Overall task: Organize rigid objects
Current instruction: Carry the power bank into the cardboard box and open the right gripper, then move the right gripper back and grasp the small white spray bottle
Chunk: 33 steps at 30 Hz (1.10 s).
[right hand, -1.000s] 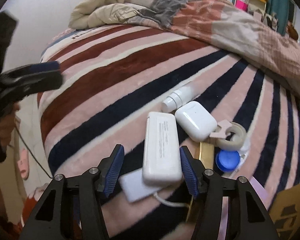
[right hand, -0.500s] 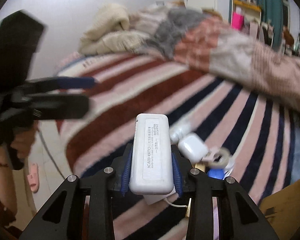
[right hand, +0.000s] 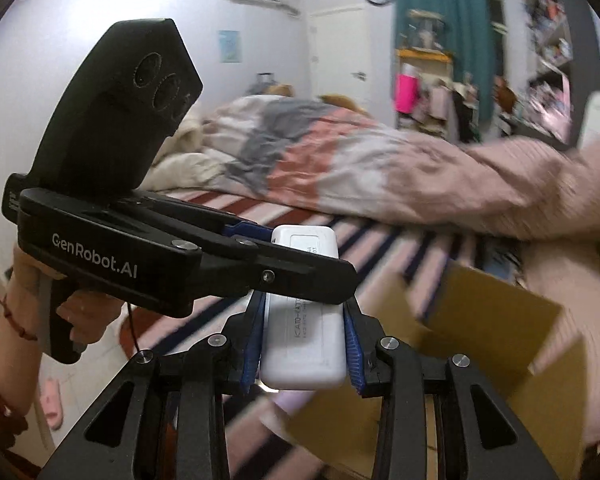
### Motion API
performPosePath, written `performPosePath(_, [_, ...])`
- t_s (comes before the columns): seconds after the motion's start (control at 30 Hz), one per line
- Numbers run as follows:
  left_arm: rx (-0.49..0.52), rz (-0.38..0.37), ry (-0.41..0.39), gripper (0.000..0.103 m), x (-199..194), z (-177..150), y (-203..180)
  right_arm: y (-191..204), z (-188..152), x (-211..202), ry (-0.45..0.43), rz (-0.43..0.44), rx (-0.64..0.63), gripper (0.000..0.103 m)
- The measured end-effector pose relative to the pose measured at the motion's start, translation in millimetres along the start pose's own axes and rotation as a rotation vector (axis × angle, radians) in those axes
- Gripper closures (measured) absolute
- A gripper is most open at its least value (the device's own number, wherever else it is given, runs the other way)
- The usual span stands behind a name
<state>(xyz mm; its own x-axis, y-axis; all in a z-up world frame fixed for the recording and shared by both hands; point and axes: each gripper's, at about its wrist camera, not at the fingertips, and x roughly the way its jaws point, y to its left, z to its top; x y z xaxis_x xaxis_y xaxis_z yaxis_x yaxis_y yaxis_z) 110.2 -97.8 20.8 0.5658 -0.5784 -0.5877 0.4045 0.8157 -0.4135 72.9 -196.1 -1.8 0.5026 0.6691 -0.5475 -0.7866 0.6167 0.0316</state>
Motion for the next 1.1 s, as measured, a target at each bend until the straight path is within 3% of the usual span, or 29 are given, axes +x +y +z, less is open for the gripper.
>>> performPosePath(0.2, [-0.046, -0.022, 0.160, 0.061, 77, 19, -9, -70, -10, -1, 0.150, -0.028, 0.121, 0.072])
performPosePath(0.33, [-0.013, 0.062, 0.212, 0.061, 91, 19, -14, -90, -15, 14, 0.273, -0.041, 0.141, 0.072])
performPosePath(0.4, [-0.023, 0.069, 0.218, 0.056, 91, 19, -14, -93, -19, 18, 0.310, -0.069, 0.137, 0.072])
performPosePath(0.43, [-0.024, 0.075, 0.217, 0.045, 89, 19, -13, -95, -21, 19, 0.317, -0.073, 0.140, 0.072])
performPosePath(0.47, [-0.017, 0.100, 0.204, 0.031, 84, 18, -13, -96, -21, 19, 0.326, -0.070, 0.151, 0.070])
performPosePath(0.5, [-0.009, 0.124, 0.188, 0.026, 78, 17, -11, -94, -22, 19, 0.330, -0.065, 0.159, 0.067])
performPosePath(0.57, [0.007, 0.160, 0.150, 0.022, 61, 16, -9, -89, -23, 17, 0.319, -0.071, 0.163, 0.045])
performPosePath(0.6, [0.003, 0.165, 0.124, 0.022, 46, 15, -6, -85, -21, 16, 0.307, -0.085, 0.154, 0.043])
performPosePath(0.7, [-0.015, 0.191, 0.045, 0.019, 5, 10, 5, -65, -12, 5, 0.244, -0.081, 0.116, 0.043])
performPosePath(0.9, [-0.055, 0.343, -0.056, 0.014, -68, -18, 48, 5, 14, -1, 0.107, 0.067, 0.016, 0.043])
performPosePath(1.1, [-0.131, 0.466, -0.078, 0.014, -115, -71, 110, 74, 16, 54, 0.175, 0.191, -0.088, 0.043])
